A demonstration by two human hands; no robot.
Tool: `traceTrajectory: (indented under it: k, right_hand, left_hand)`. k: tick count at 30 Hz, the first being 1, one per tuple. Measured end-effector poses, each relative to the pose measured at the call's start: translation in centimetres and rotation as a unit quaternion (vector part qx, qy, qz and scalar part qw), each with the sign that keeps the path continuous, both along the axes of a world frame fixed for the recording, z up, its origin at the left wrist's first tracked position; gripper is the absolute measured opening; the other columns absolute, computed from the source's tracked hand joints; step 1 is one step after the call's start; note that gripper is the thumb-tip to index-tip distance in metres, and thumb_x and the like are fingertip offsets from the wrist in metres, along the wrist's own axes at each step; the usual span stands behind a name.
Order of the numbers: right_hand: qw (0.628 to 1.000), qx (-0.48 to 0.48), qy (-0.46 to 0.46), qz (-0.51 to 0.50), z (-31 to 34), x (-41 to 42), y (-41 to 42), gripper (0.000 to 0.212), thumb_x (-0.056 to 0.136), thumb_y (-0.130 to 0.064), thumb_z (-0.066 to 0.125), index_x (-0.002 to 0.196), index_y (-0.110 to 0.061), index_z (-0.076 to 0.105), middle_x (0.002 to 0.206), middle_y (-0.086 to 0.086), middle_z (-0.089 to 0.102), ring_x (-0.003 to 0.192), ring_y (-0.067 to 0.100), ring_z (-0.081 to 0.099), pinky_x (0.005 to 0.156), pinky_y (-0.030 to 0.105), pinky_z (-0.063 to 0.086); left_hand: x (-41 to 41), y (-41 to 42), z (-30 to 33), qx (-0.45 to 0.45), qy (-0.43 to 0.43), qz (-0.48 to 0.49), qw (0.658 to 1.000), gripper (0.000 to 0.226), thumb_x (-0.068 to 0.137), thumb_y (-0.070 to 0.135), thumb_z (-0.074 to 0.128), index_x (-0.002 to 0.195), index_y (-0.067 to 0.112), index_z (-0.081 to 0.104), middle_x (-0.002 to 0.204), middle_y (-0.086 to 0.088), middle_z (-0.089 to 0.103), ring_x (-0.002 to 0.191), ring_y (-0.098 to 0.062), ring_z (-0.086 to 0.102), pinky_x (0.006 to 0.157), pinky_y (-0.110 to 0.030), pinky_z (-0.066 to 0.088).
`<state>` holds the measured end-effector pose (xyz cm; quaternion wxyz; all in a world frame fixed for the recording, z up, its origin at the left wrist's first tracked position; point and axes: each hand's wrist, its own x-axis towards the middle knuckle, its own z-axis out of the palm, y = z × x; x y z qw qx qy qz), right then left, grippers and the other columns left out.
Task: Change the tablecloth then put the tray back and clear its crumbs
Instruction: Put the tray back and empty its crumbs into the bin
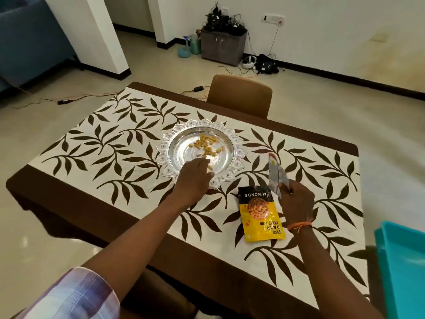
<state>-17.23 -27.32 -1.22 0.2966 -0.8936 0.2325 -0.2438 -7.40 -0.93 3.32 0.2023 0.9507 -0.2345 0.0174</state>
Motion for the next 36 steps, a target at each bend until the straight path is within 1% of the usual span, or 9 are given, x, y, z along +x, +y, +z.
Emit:
traceTrajectory:
  k: [2, 6, 11, 15, 19, 22, 26, 32, 36]
  right_hand:
    - [0.996, -0.069, 0.048, 0.016, -1.9, -0.2, -0.3, 0.016, 0.088, -0.016, 0.062, 0.099, -0.01, 0.072, 0.086, 0.012, 0.073, 0.071, 0.031, 0.067, 0.061, 0.031, 0.05]
    - [0.962, -0.183, 0.182, 0.085, -6.4, -1.3, -0.3, 0.027, 0.08, -0.001, 0.061, 0.105, -0.006, 0.069, 0.101, 0.019, 0.07, 0.084, 0.039, 0.068, 0.062, 0.045, 0.056]
    - [0.916, -0.173, 0.345, 0.108, -9.7, -3.2, 1.3, 0.045, 0.063, -0.011, 0.068, 0.108, -0.009, 0.066, 0.11, 0.015, 0.066, 0.108, 0.041, 0.058, 0.084, 0.054, 0.05]
    - [0.957, -0.113, 0.239, 0.117, -7.1, -2.6, 4.2, 0.053, 0.068, 0.005, 0.067, 0.12, -0.003, 0.061, 0.125, 0.022, 0.06, 0.117, 0.043, 0.055, 0.094, 0.058, 0.047]
    - [0.984, -0.076, 0.045, 0.152, -1.9, 1.3, 8.5, 0.044, 0.076, 0.01, 0.059, 0.119, 0.003, 0.061, 0.121, 0.023, 0.062, 0.116, 0.035, 0.057, 0.098, 0.045, 0.05]
    - [0.982, -0.043, -0.007, 0.185, 2.1, 5.5, 11.8, 0.039, 0.08, 0.007, 0.056, 0.117, -0.002, 0.061, 0.118, 0.017, 0.063, 0.112, 0.03, 0.059, 0.096, 0.031, 0.045]
    - [0.96, -0.016, 0.111, 0.256, 4.2, 11.9, 13.6, 0.045, 0.093, -0.013, 0.054, 0.136, -0.003, 0.047, 0.138, 0.019, 0.05, 0.129, 0.031, 0.045, 0.108, 0.035, 0.034]
    - [0.906, -0.109, 0.265, 0.312, 1.8, 20.1, 14.5, 0.075, 0.096, -0.047, 0.045, 0.152, -0.01, 0.012, 0.158, 0.02, 0.013, 0.145, 0.039, 0.012, 0.116, 0.049, 0.02]
    - [0.897, -0.175, 0.252, 0.319, 0.1, 22.5, 15.1, 0.075, 0.094, -0.052, 0.045, 0.149, -0.008, 0.02, 0.154, 0.023, 0.02, 0.143, 0.038, 0.019, 0.114, 0.049, 0.023]
  left_hand:
    - [-0.1, 0.3, -1.5, 0.066, 0.025, -0.007, 0.997, 0.048, 0.099, 0.033, 0.048, 0.139, 0.006, 0.045, 0.139, -0.013, 0.05, 0.13, -0.03, 0.043, 0.111, -0.048, 0.03]
    - [-0.3, 0.8, -3.7, 0.132, 0.048, -0.013, 0.99, 0.054, 0.102, 0.04, 0.037, 0.145, 0.007, 0.034, 0.151, -0.013, 0.037, 0.143, -0.034, 0.026, 0.117, -0.05, 0.018]
    - [-0.8, 1.9, -4.5, 0.117, 0.058, -0.014, 0.991, 0.056, 0.102, 0.04, 0.037, 0.149, 0.01, 0.03, 0.156, -0.012, 0.029, 0.149, -0.03, 0.013, 0.121, -0.048, 0.009]
    - [-0.9, 3.4, -4.0, 0.079, 0.059, -0.014, 0.995, 0.056, 0.101, 0.039, 0.043, 0.147, 0.009, 0.034, 0.154, -0.011, 0.033, 0.149, -0.028, 0.014, 0.12, -0.045, 0.004]
    - [-0.7, 5.5, -3.5, -0.026, 0.064, 0.023, 0.997, 0.051, 0.096, 0.033, 0.055, 0.139, 0.008, 0.046, 0.143, -0.011, 0.046, 0.141, -0.032, 0.031, 0.119, -0.048, 0.018]
    - [-0.5, 6.8, -3.0, -0.073, 0.063, 0.061, 0.993, 0.048, 0.097, 0.028, 0.055, 0.139, 0.006, 0.046, 0.142, -0.012, 0.047, 0.14, -0.029, 0.032, 0.116, -0.043, 0.027]
    - [0.0, 7.4, -3.3, -0.046, 0.075, 0.051, 0.995, 0.053, 0.098, 0.026, 0.052, 0.146, 0.009, 0.036, 0.155, -0.01, 0.033, 0.148, -0.025, 0.016, 0.115, -0.036, 0.026]
    - [1.3, 7.5, -4.0, -0.021, 0.096, 0.046, 0.994, 0.061, 0.096, 0.03, 0.051, 0.151, 0.013, 0.029, 0.157, -0.009, 0.028, 0.149, -0.023, 0.012, 0.115, -0.036, 0.025]
    - [2.0, 7.5, -4.2, 0.004, 0.071, 0.05, 0.996, 0.058, 0.095, 0.033, 0.05, 0.148, 0.015, 0.035, 0.153, -0.005, 0.036, 0.148, -0.019, 0.017, 0.113, -0.036, 0.029]
